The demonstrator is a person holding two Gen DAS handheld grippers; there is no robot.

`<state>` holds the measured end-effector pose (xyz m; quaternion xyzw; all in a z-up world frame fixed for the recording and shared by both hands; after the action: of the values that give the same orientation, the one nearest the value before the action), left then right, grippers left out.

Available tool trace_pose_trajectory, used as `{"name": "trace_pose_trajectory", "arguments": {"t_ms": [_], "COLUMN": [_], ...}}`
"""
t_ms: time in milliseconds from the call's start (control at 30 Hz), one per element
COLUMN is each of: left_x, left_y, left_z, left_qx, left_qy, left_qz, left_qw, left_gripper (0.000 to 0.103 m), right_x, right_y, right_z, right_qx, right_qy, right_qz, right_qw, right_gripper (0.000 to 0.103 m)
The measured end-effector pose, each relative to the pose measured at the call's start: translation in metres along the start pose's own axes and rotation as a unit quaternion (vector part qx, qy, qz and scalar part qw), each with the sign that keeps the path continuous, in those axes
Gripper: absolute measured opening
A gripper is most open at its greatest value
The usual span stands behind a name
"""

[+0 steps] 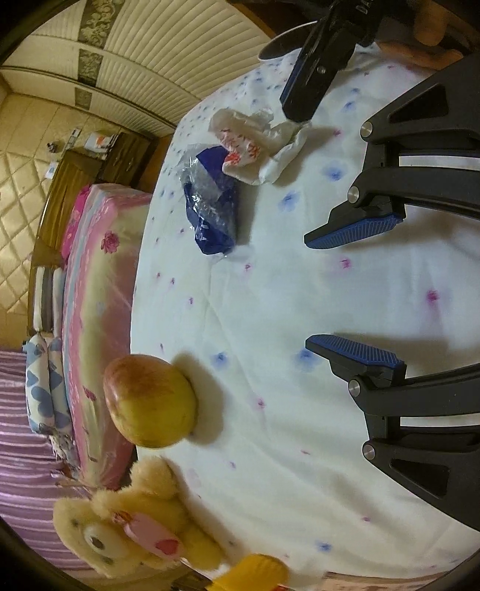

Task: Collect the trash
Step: 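Move both open tools back toward the remaining wrappers on the bed, then grasp the blue plastic wrapper with the left tool while the right tool grasps the white tissue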

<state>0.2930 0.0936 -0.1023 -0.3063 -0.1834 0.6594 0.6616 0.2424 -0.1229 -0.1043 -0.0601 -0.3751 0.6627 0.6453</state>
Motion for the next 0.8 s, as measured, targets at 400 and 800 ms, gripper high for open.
{"name": "trace_pose_trajectory", "arguments": {"t_ms": [400,800], "left_x": [-0.017,-0.031], "left_y": [-0.031,-0.057], "left_z": [-0.038,-0.079], "left_qx": [0.007,0.008], "left_qy": [0.032,0.058], "left_qz": [-0.039,-0.065], "left_qw": [0.9987,0.9962], "left_gripper": [0.05,0.053], "right_x": [-0.015,-0.054], "right_y": [-0.003,0.019], "right_z": [-0.01,0.029], "right_qx": [0.019,-0.003], "right_qy": [-0.005,0.005], "right_qz": [-0.021,-0.069], "right_qw": [1.0,0.998], "right_gripper": [0.03,0.03]}}
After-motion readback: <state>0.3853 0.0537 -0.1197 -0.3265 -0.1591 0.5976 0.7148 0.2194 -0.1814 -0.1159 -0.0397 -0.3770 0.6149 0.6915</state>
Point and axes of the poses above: each gripper's, at about its wrist camera, not at the fingertips, and z roughly against the way its jaws point, x to its left, y to its underside, the point moved 1 cm from there along -z, roughly the way its jaws point, and after that the axes turned 2 degrees about -x, right-handed, at the moved point
